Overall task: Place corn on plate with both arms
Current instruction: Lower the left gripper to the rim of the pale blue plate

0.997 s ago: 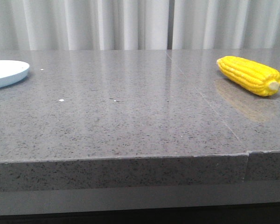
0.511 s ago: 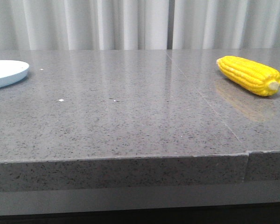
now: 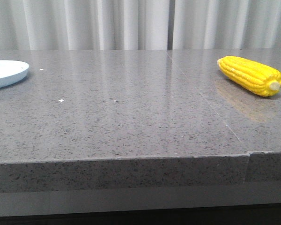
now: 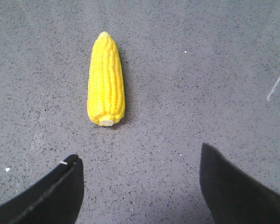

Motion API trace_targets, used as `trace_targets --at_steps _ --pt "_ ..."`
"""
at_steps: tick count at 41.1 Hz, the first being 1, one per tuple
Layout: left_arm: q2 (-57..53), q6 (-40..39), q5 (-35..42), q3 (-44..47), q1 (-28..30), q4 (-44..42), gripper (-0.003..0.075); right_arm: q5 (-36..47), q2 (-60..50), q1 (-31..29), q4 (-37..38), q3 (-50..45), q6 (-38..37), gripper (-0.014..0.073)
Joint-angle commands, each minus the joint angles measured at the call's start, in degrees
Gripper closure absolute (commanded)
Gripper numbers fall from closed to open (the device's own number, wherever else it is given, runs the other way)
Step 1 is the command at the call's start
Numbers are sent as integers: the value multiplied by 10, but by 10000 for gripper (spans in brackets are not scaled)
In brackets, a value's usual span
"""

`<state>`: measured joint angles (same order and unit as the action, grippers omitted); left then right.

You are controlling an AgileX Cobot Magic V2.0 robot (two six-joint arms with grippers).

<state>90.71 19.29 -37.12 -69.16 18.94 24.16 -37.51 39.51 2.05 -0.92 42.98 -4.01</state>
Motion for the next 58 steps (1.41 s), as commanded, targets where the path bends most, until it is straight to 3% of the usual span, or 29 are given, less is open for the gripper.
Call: trace_targets --at_steps 1,12,25,31,39,49,58 --pt "17 0 31 -48 1 17 219 39 3 -3 0 19 3 43" --pt "100 0 10 -120 -8 16 274 39 3 -3 0 19 3 43" --pt "129 1 -44 -144 -9 4 381 38 3 -3 0 19 3 43" --pt "129 1 -57 -144 -9 4 498 38 3 -3 0 19 3 43" --pt "128 1 -62 -144 -9 6 734 38 3 -3 0 19 3 43" --pt "87 1 -83 -145 -37 25 740 39 3 -3 0 19 3 43" --pt "60 1 -108 -167 -120 79 740 39 3 -3 0 19 3 43"
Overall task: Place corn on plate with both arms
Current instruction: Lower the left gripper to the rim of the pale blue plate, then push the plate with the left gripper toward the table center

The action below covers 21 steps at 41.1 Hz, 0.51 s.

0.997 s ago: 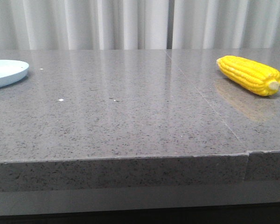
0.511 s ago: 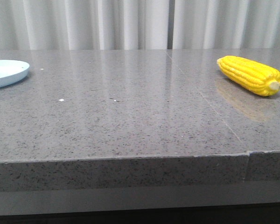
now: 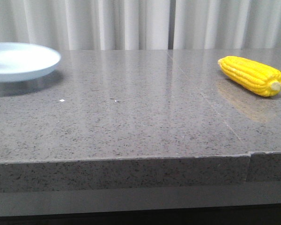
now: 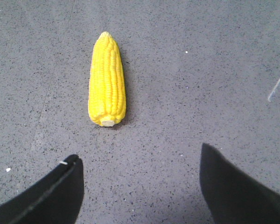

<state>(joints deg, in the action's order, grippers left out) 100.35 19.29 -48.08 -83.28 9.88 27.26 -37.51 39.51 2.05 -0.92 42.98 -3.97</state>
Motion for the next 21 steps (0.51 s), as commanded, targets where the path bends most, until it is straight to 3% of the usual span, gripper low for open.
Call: trace_targets --at_steps 1,14,21 --pt "-36 1 2 -28 -39 54 740 39 3 -3 0 19 3 43" --pt "-22 1 51 -31 -187 71 740 39 3 -3 0 19 3 43" --pt "2 1 80 -31 -233 70 740 39 3 -3 0 19 3 43"
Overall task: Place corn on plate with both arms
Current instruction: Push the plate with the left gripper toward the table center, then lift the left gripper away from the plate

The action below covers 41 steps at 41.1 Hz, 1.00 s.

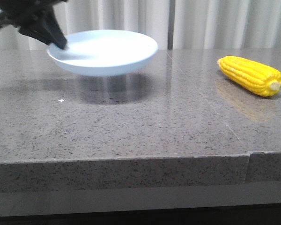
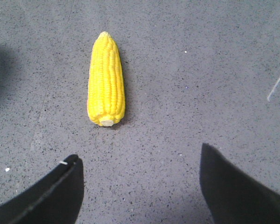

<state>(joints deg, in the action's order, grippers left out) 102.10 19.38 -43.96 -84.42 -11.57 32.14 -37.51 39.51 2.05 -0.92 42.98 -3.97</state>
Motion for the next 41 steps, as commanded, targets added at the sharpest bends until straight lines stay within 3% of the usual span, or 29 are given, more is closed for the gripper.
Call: trace_targets --at_steps 1,15,18,24,28,41 --pt "-11 0 42 -20 -22 21 740 39 3 -3 0 19 3 43" --pt "22 0 38 -21 -28 19 727 39 3 -3 0 19 3 43" --pt "22 0 30 -21 -28 15 653 39 3 -3 0 19 3 43" --pt "22 0 20 -21 -27 12 402 39 3 -3 0 19 3 43" --pt "13 0 17 -21 -27 5 309 39 3 -3 0 19 3 43" --pt "-96 -25 7 -21 -87 -115 296 39 3 -3 0 19 3 43"
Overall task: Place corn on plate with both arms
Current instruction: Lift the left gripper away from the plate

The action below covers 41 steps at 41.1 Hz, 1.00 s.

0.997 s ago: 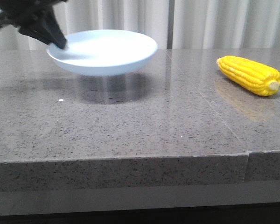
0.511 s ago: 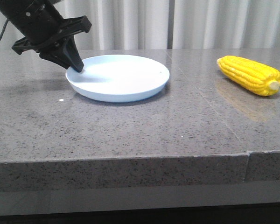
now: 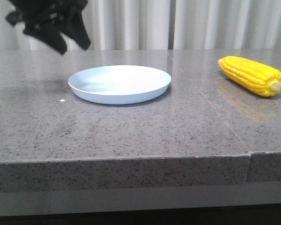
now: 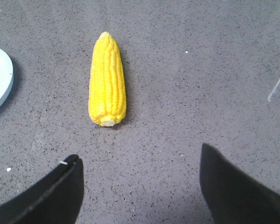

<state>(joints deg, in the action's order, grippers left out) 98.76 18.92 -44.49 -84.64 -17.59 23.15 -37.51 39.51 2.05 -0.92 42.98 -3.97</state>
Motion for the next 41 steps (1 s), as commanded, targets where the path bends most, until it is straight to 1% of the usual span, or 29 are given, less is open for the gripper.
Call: trace_targets --at_steps 1,4,9,12,17,21,25,29,41 --pt "-76 -30 11 -18 -34 -40 296 39 3 -3 0 19 3 43" --pt "-107 -57 9 -15 -62 -91 296 39 3 -3 0 19 3 43" --pt "-168 -101 14 15 -117 -186 297 39 3 -3 0 19 3 43" --pt "-210 -138 14 51 -153 -248 297 39 3 -3 0 19 3 43" --pt "-284 -184 16 112 -188 -301 300 39 3 -3 0 19 3 43" --pt "-347 -209 37 168 -197 -302 300 39 3 -3 0 19 3 43" --pt "-415 -211 57 228 -197 -292 300 39 3 -3 0 19 3 43" --pt "-468 -211 62 274 -197 -286 300 39 3 -3 0 19 3 43" --pt "-594 -211 63 364 -197 -277 300 39 3 -3 0 19 3 43"
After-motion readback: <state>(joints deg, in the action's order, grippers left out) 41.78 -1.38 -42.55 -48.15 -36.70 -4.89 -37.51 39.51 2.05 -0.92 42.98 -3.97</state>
